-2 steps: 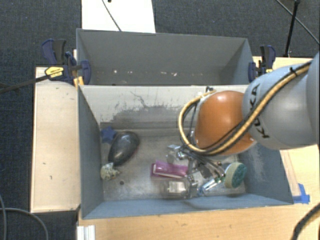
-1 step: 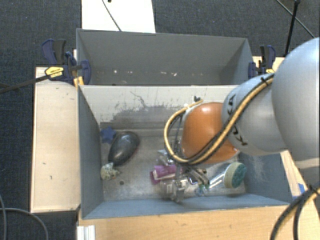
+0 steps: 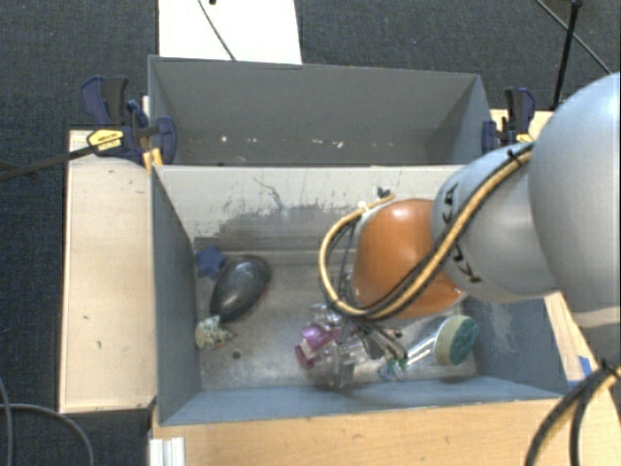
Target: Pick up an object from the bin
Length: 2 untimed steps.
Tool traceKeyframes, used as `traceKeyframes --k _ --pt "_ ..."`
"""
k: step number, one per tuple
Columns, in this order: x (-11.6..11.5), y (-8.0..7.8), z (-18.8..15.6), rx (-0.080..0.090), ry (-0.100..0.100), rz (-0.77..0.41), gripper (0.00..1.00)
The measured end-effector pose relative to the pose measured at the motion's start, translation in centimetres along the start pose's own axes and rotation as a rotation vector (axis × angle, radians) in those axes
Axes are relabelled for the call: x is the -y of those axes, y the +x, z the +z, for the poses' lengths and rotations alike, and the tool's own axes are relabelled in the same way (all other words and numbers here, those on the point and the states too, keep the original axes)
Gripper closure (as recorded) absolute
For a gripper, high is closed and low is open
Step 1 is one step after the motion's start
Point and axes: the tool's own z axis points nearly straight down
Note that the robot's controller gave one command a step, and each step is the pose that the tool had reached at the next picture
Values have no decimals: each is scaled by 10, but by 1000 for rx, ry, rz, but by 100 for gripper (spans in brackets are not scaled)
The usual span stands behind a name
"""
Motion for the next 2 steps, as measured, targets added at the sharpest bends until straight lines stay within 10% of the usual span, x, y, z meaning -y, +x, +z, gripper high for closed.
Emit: traceKeyframes --k 1,2 --pt "25 -11 -110 -1 1 -387 100" --pt "34 -11 -233 5 3 -346 100"
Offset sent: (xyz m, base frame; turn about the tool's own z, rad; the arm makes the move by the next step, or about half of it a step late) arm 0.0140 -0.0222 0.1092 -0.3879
